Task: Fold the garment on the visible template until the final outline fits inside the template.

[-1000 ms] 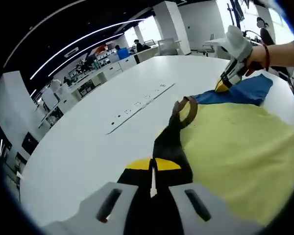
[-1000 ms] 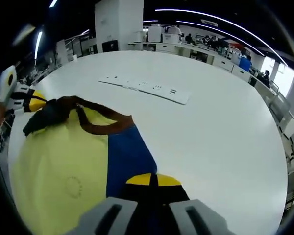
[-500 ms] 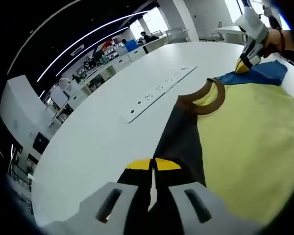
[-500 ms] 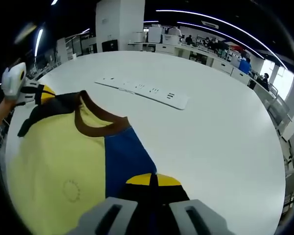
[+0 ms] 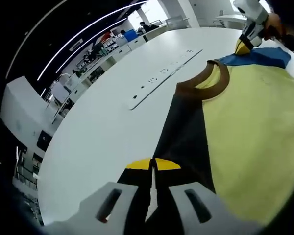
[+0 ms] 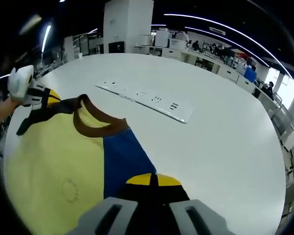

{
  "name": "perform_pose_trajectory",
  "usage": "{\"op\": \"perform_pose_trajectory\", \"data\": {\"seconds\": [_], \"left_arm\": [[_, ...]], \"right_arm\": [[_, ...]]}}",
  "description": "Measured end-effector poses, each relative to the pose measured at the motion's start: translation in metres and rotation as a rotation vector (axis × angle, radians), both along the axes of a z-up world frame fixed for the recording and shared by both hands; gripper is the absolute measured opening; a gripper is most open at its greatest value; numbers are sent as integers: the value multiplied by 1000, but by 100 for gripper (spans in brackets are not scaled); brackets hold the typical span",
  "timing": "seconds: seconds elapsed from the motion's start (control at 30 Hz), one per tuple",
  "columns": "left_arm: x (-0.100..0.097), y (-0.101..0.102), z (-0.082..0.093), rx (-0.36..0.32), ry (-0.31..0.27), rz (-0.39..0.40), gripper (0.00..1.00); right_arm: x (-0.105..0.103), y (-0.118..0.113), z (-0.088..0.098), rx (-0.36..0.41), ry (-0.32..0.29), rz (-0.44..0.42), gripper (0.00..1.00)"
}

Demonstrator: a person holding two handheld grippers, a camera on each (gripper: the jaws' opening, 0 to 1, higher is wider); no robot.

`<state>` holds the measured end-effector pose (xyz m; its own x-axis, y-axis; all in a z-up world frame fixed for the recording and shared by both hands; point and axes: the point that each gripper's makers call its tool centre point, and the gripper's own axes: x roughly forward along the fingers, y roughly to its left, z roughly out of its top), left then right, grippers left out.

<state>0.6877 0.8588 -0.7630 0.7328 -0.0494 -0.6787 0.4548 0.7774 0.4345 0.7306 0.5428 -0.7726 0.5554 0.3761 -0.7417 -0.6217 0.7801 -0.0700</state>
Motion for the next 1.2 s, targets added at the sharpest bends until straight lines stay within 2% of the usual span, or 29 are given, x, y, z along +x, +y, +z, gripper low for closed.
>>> {"op": "perform_pose_trajectory", "data": {"seconds": [0.23, 0.3, 0.4, 0.47, 0.6, 0.7, 0.87, 1.1, 1.2], "left_arm": [[5, 3, -3, -48, 1, 34, 0], [6, 2, -3, -37, -8, 9, 0], [5, 2, -2, -12, -17, -5, 1], [6, 5, 3, -7, -32, 2, 10], [5, 10, 12, -85, -51, 58, 36], [-3, 14, 16, -233, -32, 185, 49], [-9, 12, 34, -433, -83, 251, 71], [-30, 5, 58, -463, -112, 214, 87], [-40, -1, 68, -485, -111, 198, 87]], "right_arm": [[7, 4, 0, 0, -10, 10, 0], [7, 4, 1, 5, -8, -2, 0], [9, 4, 1, 57, 16, -60, 1], [9, 3, 1, 73, 25, -90, 9], [5, 6, 5, 100, 44, -116, 28], [1, 6, 9, 102, 51, -127, 39], [-9, 9, 22, 122, 60, -115, 53], [-23, 3, 39, 122, 75, -132, 68], [-32, -4, 43, 115, 100, -149, 70]]}}
